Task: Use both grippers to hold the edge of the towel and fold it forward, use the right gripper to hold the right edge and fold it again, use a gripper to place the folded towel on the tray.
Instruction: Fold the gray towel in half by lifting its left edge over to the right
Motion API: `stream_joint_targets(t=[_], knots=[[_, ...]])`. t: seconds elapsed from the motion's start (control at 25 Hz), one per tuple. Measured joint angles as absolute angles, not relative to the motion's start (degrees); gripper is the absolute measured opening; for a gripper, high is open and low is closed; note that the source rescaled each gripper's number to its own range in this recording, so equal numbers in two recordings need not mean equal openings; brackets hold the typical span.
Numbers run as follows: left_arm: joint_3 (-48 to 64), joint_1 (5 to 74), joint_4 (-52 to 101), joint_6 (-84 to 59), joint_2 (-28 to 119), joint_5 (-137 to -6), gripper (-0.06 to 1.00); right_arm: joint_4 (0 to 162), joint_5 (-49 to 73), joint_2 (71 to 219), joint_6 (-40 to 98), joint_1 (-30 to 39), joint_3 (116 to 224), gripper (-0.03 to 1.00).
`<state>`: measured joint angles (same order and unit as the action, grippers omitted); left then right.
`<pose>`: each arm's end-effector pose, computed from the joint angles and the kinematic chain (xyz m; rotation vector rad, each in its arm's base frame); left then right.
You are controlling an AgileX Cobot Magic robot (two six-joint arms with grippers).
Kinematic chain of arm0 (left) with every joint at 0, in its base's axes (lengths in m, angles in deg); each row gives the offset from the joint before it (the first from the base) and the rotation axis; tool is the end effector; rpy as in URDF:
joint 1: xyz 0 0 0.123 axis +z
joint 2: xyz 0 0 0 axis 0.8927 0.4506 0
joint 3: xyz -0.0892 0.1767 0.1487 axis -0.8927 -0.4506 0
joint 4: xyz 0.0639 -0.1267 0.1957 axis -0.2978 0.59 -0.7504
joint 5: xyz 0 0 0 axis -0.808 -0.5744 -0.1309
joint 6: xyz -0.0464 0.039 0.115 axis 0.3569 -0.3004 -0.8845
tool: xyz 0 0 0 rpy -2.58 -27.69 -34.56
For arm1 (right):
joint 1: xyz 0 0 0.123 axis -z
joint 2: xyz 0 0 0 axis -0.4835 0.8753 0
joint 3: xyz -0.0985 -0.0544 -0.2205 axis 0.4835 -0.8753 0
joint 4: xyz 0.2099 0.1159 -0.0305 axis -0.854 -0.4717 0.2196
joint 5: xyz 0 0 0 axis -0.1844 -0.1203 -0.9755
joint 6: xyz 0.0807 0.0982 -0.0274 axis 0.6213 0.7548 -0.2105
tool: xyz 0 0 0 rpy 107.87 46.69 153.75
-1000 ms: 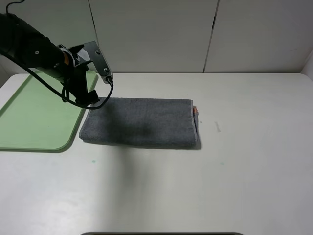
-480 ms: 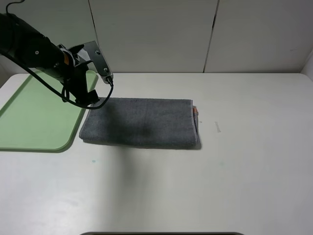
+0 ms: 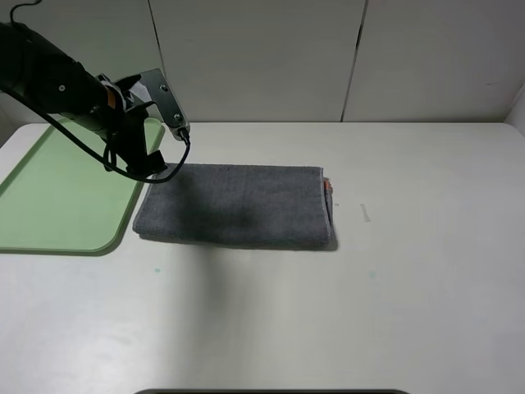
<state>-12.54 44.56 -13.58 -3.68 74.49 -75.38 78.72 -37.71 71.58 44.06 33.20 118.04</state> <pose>0.3664 -0.1160 0.1295 1.3171 1.9900 0.3272 0.0606 0.0155 0.2592 -0.0665 1.9952 0.0793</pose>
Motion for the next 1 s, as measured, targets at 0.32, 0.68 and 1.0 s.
stream_joint_targets(t=[0.32, 0.68, 1.0], knots=[[-12.5, 44.6, -13.6, -0.9, 74.5, -75.3, 0.99, 78.5, -37.7, 71.6, 44.1, 33.5, 118.0, 1.0], [-12.5, 44.6, -13.6, 11.1, 74.5, -75.4, 0.99, 78.4, -37.7, 71.6, 44.2, 33.5, 118.0, 1.0], [-12.5, 44.6, -13.5, 40.8, 74.5, -81.0, 0.99, 78.3, -37.7, 71.6, 44.2, 33.5, 118.0, 1.0]])
